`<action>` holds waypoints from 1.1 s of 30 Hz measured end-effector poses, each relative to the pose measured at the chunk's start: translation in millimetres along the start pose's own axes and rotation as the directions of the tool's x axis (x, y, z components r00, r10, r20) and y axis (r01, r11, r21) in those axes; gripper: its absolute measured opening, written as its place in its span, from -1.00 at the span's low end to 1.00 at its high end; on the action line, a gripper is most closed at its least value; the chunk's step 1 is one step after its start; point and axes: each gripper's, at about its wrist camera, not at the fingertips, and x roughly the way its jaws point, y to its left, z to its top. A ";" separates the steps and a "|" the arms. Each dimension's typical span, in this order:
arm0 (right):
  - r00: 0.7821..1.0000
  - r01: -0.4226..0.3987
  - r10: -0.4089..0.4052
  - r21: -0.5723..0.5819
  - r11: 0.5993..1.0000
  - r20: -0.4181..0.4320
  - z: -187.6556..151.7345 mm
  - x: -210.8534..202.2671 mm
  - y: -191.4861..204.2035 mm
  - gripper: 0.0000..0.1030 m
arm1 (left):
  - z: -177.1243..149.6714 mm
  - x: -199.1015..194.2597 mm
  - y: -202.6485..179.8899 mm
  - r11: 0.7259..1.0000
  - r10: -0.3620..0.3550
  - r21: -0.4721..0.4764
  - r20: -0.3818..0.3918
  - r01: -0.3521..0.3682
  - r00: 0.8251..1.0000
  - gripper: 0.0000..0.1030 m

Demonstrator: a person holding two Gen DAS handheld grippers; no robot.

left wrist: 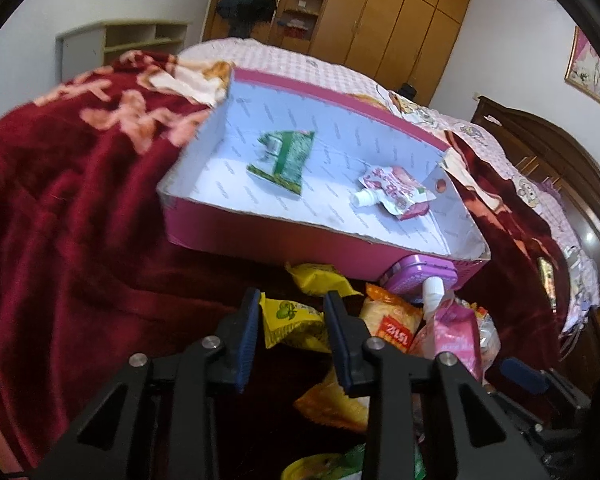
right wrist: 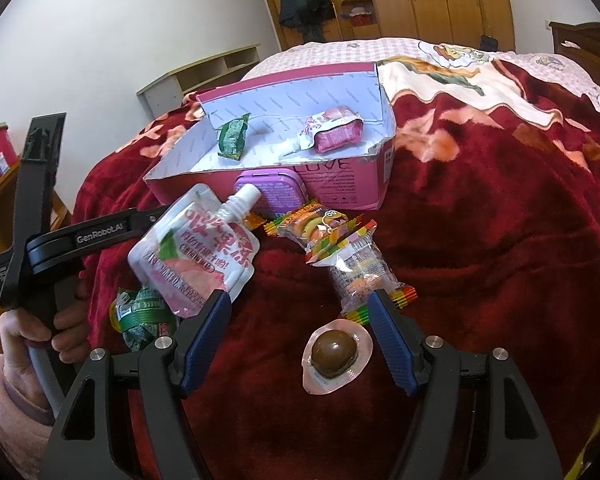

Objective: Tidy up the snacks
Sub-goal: 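Lower the left tool onto the yellow snack packet and close on it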

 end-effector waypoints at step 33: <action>0.997 0.080 -0.080 0.000 0.997 -0.006 -32.1 18.6 -7.3 0.37 | -26.7 4.3 6.2 0.990 0.111 0.083 0.042 -0.114 0.993 -0.29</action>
